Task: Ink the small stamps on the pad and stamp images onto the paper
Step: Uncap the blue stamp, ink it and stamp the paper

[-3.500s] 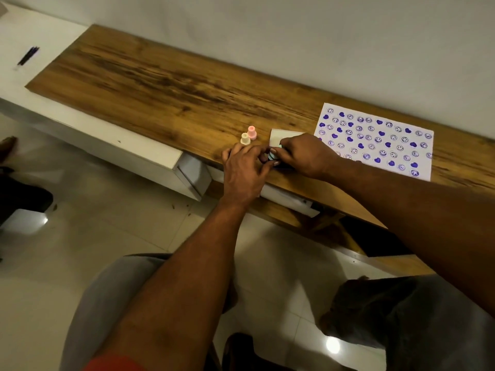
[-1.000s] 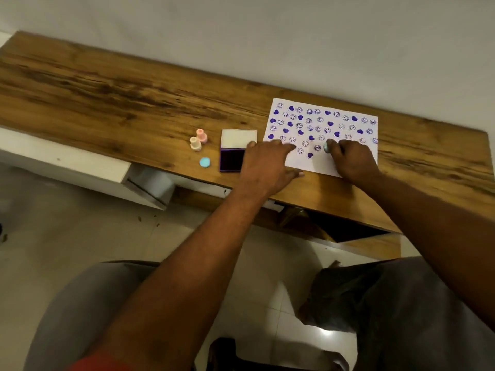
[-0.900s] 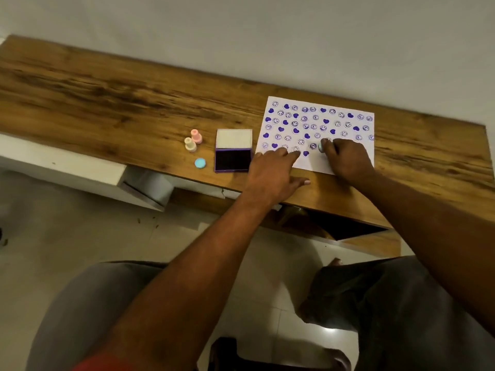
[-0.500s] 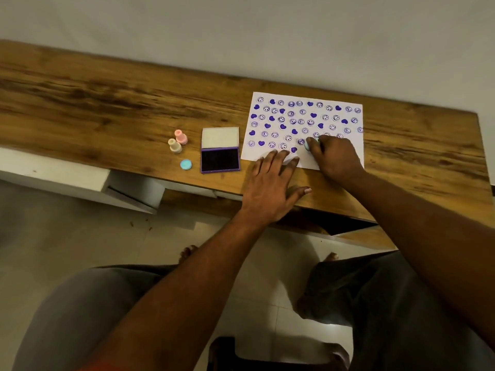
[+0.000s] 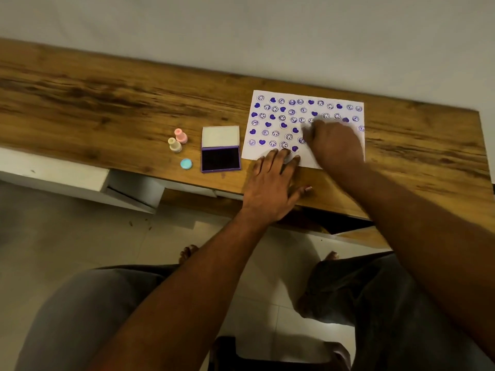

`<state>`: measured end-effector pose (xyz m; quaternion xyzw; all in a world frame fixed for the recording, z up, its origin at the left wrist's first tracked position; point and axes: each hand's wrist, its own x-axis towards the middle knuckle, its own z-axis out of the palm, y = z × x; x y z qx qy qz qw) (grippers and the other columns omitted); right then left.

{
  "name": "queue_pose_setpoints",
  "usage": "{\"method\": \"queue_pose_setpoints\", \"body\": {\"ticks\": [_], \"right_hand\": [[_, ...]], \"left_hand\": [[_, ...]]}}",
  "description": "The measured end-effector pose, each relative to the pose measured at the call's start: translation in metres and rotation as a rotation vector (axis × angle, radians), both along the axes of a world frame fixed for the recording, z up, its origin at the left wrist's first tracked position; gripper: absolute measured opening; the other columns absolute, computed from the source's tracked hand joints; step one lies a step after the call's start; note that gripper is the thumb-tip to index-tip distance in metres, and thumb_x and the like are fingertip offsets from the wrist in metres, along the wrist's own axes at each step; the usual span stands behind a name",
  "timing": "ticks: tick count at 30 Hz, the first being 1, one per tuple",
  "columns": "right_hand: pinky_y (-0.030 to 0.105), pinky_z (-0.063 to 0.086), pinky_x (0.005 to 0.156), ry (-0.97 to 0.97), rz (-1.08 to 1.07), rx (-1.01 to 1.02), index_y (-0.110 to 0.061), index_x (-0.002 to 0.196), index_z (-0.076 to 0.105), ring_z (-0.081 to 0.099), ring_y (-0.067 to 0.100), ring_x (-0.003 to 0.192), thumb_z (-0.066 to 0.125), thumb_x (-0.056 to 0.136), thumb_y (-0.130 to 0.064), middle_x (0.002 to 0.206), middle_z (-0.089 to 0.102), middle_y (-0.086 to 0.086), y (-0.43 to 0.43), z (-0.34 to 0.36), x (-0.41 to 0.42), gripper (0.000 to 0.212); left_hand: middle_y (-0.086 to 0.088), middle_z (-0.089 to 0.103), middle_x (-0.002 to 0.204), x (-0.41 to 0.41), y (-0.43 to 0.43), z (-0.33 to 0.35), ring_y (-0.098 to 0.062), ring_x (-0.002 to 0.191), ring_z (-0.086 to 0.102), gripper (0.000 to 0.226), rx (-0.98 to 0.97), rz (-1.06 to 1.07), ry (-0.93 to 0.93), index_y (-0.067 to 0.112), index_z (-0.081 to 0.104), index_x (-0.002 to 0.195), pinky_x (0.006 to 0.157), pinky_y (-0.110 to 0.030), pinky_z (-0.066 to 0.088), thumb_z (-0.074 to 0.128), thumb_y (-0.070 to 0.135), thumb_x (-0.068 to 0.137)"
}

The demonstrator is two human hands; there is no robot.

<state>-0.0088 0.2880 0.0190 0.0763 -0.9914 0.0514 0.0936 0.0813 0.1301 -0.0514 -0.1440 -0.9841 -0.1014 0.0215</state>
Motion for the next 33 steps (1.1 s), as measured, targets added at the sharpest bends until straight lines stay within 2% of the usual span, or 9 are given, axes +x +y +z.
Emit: {"method": "queue_pose_setpoints", "body": {"ticks": [2,3,10,18,20,23,26,29,33], "right_hand": [[0.043,0.049,0.077,-0.272,-0.082,0.080,-0.003,0.120,0.060,0.066,0.044,0.099,0.034,0.109,-0.045,0.106,0.069,0.026,-0.001,-0.024,0.015,0.051],[0.042,0.050,0.079,-0.295,-0.074,0.117,-0.003,0.122,0.059,0.065,0.044,0.102,0.034,0.109,-0.046,0.109,0.069,0.026,0.001,-0.030,0.014,0.051],[0.041,0.051,0.079,-0.321,-0.014,0.286,-0.007,0.120,0.062,0.066,0.037,0.106,0.032,0.109,-0.047,0.114,0.069,0.019,-0.001,-0.016,0.005,0.051],[0.042,0.050,0.086,-0.380,0.030,0.243,-0.007,0.118,0.066,0.064,0.038,0.109,0.031,0.108,-0.050,0.116,0.069,0.020,0.003,-0.011,-0.003,0.056],[0.040,0.048,0.081,-0.338,0.016,0.050,-0.009,0.108,0.071,0.066,0.041,0.101,0.029,0.107,-0.054,0.106,0.071,0.022,0.017,-0.009,-0.010,0.062],[0.038,0.049,0.072,-0.086,-0.180,-0.378,-0.012,0.099,0.074,0.069,0.037,0.088,0.025,0.105,-0.059,0.092,0.074,0.016,0.045,-0.006,-0.005,0.068],[0.029,0.050,0.057,-0.150,-0.389,-0.847,-0.019,0.083,0.070,0.070,0.006,0.064,0.031,0.094,-0.072,0.068,0.070,-0.006,0.059,-0.013,0.007,0.066],[0.031,0.049,0.055,-0.216,-0.437,-0.945,-0.025,0.073,0.062,0.064,0.001,0.055,0.037,0.096,-0.070,0.065,0.066,-0.010,0.064,-0.017,0.013,0.056],[0.044,0.051,0.067,-0.224,-0.401,-0.985,-0.011,0.087,0.069,0.062,0.015,0.067,0.039,0.102,-0.061,0.075,0.067,0.001,0.063,-0.020,0.013,0.060]], "left_hand": [[-0.007,0.035,0.167,0.001,0.000,0.001,-0.030,0.156,0.028,0.079,0.002,0.002,0.010,0.026,0.039,0.162,0.127,-0.051,0.023,0.030,0.076,0.101],[-0.008,0.035,0.167,0.000,-0.001,0.002,-0.031,0.156,0.028,0.079,0.004,0.007,0.007,0.025,0.039,0.162,0.127,-0.050,0.023,0.031,0.076,0.101],[-0.007,0.028,0.171,-0.001,0.001,0.008,-0.030,0.160,0.022,0.081,0.025,0.012,-0.072,0.027,0.033,0.165,0.129,-0.050,0.016,0.030,0.077,0.101],[-0.007,0.024,0.173,-0.002,0.000,0.009,-0.030,0.161,0.017,0.083,0.002,-0.001,-0.092,0.028,0.028,0.167,0.131,-0.051,0.013,0.025,0.078,0.101],[-0.007,0.025,0.172,-0.003,-0.001,0.009,-0.030,0.161,0.018,0.084,0.008,-0.003,-0.084,0.028,0.029,0.166,0.130,-0.051,0.014,0.024,0.079,0.100],[-0.007,0.026,0.171,-0.002,-0.001,0.009,-0.030,0.160,0.019,0.086,0.001,-0.008,-0.060,0.027,0.029,0.166,0.129,-0.052,0.016,0.021,0.080,0.099],[-0.006,0.025,0.171,-0.002,-0.001,0.007,-0.030,0.160,0.018,0.086,-0.005,-0.008,-0.062,0.027,0.028,0.165,0.130,-0.051,0.016,0.022,0.081,0.099],[-0.006,0.025,0.171,-0.002,0.000,0.007,-0.029,0.160,0.019,0.086,-0.010,-0.008,-0.057,0.027,0.029,0.165,0.130,-0.051,0.016,0.022,0.081,0.099],[-0.005,0.028,0.170,-0.002,0.000,0.007,-0.028,0.159,0.021,0.084,-0.005,-0.006,-0.037,0.027,0.032,0.163,0.129,-0.051,0.018,0.027,0.080,0.099]]}}
